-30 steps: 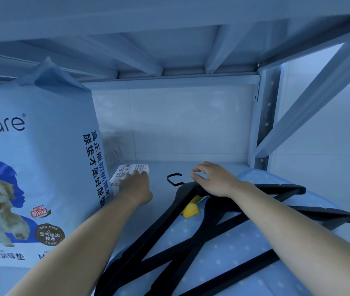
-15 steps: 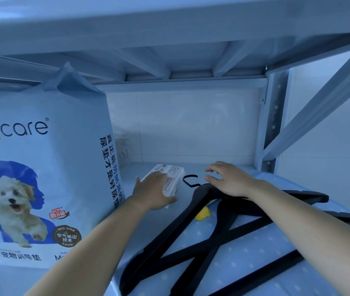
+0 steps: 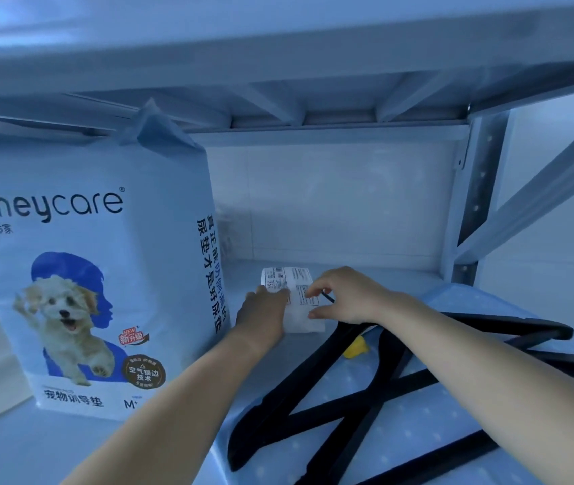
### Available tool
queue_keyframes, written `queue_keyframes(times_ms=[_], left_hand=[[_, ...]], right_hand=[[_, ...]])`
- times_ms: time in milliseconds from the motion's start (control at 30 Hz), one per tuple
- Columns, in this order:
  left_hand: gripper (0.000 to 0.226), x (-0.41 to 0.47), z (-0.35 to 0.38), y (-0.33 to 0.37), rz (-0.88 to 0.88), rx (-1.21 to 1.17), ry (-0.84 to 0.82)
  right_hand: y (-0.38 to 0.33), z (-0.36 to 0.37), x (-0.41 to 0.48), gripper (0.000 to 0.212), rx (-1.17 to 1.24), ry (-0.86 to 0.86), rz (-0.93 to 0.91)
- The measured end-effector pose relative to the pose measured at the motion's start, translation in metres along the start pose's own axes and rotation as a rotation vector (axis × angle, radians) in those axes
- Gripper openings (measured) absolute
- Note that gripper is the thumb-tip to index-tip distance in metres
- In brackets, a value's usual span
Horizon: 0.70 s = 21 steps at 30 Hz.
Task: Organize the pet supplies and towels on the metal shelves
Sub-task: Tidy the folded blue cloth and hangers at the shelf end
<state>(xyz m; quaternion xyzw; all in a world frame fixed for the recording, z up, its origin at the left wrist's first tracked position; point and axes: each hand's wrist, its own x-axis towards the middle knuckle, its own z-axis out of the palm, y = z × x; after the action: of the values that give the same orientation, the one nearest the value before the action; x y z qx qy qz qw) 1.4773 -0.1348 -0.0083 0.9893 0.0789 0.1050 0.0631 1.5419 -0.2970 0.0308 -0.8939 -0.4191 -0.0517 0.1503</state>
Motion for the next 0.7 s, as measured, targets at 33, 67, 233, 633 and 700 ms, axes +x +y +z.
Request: queue_keyframes(times_ms=[33, 67, 233, 633, 700], left_hand=[[0.055, -0.002, 0.0, 0.001, 0.008, 0.002, 0.024], [0.051, -0.003, 0.001, 0.001, 0.016, -0.001, 0.057], [0.035, -0.002, -0.001, -0.001, 0.04, -0.016, 0.197], [0.028, 0.005, -0.028, 0.002, 0.089, -0.043, 0.349], [0.025, 0.003, -0.037, 0.003, 0.101, -0.093, 0.386]], right_hand=[[-0.001, 0.0, 0.001, 0.046, -0.022, -0.008, 0.004], [-0.002, 0.0, 0.002, 0.048, -0.033, -0.007, 0.006], [-0.003, 0.001, 0.003, 0.053, 0.0, 0.02, -0.001], [-0.007, -0.002, 0.011, 0.052, 0.006, 0.22, -0.017], [-0.007, -0.008, 0.012, 0.046, 0.036, 0.25, -0.019]])
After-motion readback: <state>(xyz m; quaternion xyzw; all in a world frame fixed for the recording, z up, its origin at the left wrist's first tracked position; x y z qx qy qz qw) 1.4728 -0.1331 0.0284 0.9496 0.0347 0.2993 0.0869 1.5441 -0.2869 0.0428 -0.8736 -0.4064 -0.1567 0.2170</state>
